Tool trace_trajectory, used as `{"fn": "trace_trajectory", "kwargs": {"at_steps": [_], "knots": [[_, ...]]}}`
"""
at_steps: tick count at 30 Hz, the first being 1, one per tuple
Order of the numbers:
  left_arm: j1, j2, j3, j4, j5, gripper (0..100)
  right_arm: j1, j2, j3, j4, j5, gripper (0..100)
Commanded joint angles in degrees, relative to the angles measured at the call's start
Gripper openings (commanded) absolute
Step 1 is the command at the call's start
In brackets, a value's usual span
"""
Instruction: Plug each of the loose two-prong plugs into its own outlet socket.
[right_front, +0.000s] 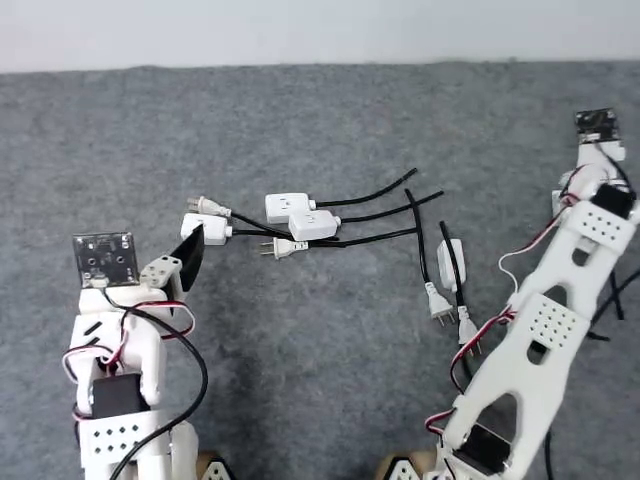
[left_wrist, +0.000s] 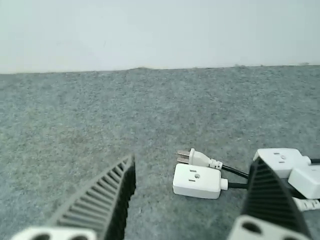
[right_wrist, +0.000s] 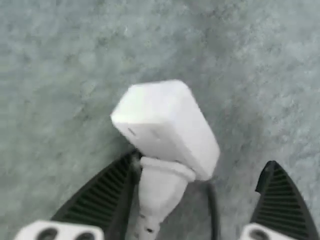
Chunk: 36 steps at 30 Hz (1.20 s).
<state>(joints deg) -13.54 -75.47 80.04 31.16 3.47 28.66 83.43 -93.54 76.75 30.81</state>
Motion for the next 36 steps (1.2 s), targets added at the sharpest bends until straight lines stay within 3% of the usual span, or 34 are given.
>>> {"fn": "trace_trajectory", "kwargs": {"at_steps": [1,8,14,25,36], "knots": [[0.9,0.0,-0.7,-1.6,-1.3,35,-2.9,-10.2,-2.7,8.5,-2.5,34.0],[0.8,0.0,-0.7,-1.6,-1.2,35,-10.2,-22.6,-2.5,26.2,-2.8,34.0],[0.9,0.0,-0.7,-1.5,-1.2,35,-13.2,-26.2,-2.4,26.5,-8.0,33.9],[1.0,0.0,-0.7,-1.5,-1.2,35,-21.2,-26.8,12.6,26.4,-8.5,33.9],[1.1,0.0,-0.7,-1.5,-1.3,35,-24.9,-35.1,12.8,26.5,-13.0,33.9]]}}
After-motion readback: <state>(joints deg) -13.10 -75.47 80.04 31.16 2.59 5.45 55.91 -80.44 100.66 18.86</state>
